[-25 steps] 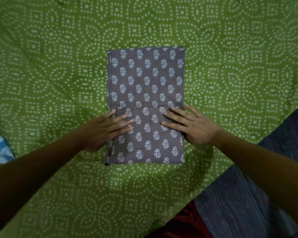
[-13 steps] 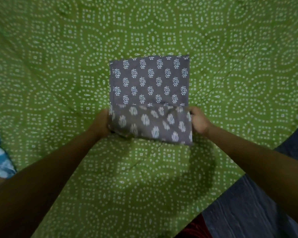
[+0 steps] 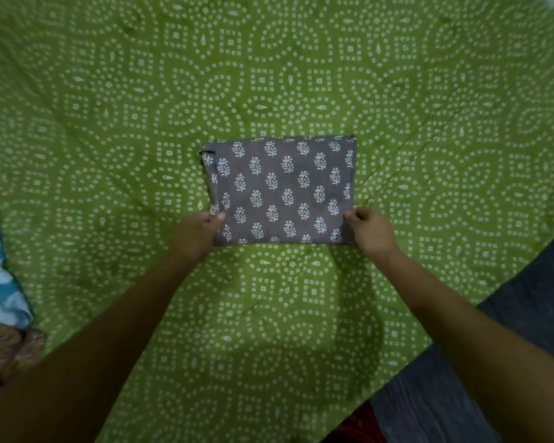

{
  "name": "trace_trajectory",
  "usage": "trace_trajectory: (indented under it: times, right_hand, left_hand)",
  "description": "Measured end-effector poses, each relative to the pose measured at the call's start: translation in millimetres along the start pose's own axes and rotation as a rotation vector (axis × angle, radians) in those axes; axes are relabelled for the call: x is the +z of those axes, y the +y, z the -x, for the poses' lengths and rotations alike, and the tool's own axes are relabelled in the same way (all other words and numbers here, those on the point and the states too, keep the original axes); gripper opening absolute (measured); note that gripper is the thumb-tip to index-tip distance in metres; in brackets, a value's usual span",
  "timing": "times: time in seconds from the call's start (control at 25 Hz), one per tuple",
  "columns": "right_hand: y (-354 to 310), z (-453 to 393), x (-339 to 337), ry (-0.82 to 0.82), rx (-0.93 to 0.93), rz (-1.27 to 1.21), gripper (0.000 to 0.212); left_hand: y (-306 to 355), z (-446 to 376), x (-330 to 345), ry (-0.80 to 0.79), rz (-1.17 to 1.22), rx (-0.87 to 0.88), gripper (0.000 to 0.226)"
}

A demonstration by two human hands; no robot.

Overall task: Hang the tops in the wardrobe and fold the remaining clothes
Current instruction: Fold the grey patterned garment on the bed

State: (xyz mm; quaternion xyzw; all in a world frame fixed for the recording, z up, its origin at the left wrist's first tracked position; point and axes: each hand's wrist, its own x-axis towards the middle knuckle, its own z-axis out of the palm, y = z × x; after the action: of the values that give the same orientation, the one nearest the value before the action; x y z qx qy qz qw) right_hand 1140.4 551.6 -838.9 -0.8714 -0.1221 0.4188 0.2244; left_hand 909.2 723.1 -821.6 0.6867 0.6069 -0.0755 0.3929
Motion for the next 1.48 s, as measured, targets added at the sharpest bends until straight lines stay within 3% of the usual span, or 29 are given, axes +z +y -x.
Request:
trace_trajectory:
  times: [0.08, 0.12, 0.2, 0.28, 0.4, 0.64, 0.76, 0.88, 1.0, 1.08, 1.12, 1.2, 1.28, 1.4, 1.48]
  right_hand:
    - [-9, 25, 14, 0.422, -0.257, 0.259, 0.028]
    - [-23, 33, 26, 0.508, -0.424, 0.290, 0.035]
    - [-49, 28, 59, 0.307, -0.671, 0.291, 0.046]
    - [-61, 0, 85, 0.125, -0.740, 0.482, 0.053]
    - [-60, -56, 93, 0.266, -0.674, 0.705, 0.059]
    - [-55, -69, 83, 0.436, -0.636, 0.699, 0.074]
    - [-17, -48, 60, 0.433, -0.398, 0.599, 0.082]
    - [-4, -30, 42, 0.370, -0.302, 0.441, 0.088]
    - [-31, -17, 27, 0.261, -0.161, -0.180, 0.090]
    - [-55, -13, 8, 0.034, 0.021, -0.580, 0.067]
    - [-65, -12, -2, -0.111, 0.086, -0.667, 0.049]
    - [-94, 4, -25, -0.309, 0.148, -0.647, 0.033]
    - [-129, 33, -46, -0.372, 0.110, -0.650, 0.006]
    - [-187, 104, -77, -0.366, 0.031, -0.654, 0.026]
    - [-218, 157, -99, -0.362, -0.054, -0.648, 0.030]
  left_hand:
    - [3, 20, 11, 0.393, -0.105, 0.179, 0.022]
    - [14, 25, 18, 0.498, -0.151, 0.330, 0.029]
    - [40, 20, 39, 0.377, -0.276, 0.595, 0.044]
    - [53, -9, 61, 0.206, -0.484, 0.616, 0.051]
    - [53, -68, 69, 0.251, -0.640, 0.523, 0.058]
    - [50, -79, 67, 0.381, -0.624, 0.523, 0.069]
    - [3, -46, 60, 0.338, -0.593, 0.459, 0.075]
    - [-34, -13, 54, 0.293, -0.650, 0.364, 0.080]
    - [-42, 10, 49, 0.235, -0.645, 0.281, 0.086]
    - [-35, 25, 41, 0.250, -0.573, 0.211, 0.086]
    - [-28, 35, 35, 0.261, -0.517, 0.170, 0.084]
    - [-8, 59, 20, 0.276, -0.374, 0.075, 0.079]
    - [15, 95, 1, 0.260, -0.205, 0.012, 0.076]
    - [42, 146, -24, 0.146, -0.137, -0.080, 0.068]
    - [56, 168, -42, -0.048, -0.061, -0.054, 0.056]
